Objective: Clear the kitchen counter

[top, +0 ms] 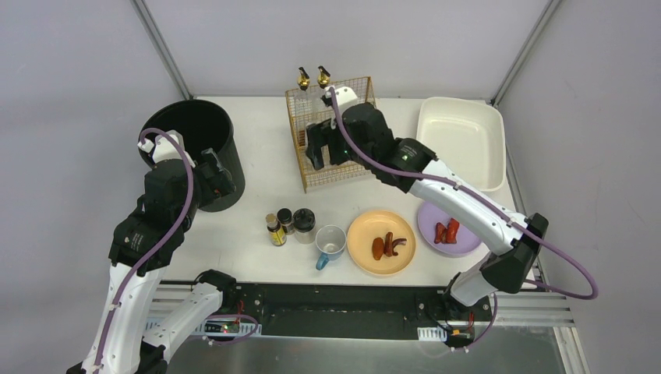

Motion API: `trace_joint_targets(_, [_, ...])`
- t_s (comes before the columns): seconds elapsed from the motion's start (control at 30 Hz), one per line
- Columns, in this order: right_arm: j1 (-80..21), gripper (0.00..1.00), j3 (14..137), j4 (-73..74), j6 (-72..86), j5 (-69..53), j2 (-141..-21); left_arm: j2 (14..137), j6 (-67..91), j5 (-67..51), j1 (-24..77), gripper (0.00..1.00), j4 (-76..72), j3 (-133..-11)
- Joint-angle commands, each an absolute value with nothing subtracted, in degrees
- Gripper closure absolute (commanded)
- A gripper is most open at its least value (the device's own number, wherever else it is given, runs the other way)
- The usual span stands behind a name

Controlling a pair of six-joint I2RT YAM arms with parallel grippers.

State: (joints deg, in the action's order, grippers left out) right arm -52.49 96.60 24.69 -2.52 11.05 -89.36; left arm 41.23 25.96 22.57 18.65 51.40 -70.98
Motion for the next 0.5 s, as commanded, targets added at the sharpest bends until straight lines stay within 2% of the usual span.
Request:
trace_joint_targets(0.0, [-54.52,0.12,92.4,24.74,2.4,4.94,-85.64,40.98,24.43,22.66,18.3,0.01,50.09,-71.99])
trace_joint_targets(0.47, [-63.07,0.12,89.7,23.75,6.55,-3.97,-91.22,40.21,25.23,22.32,18.28,0.0,50.16,-71.38])
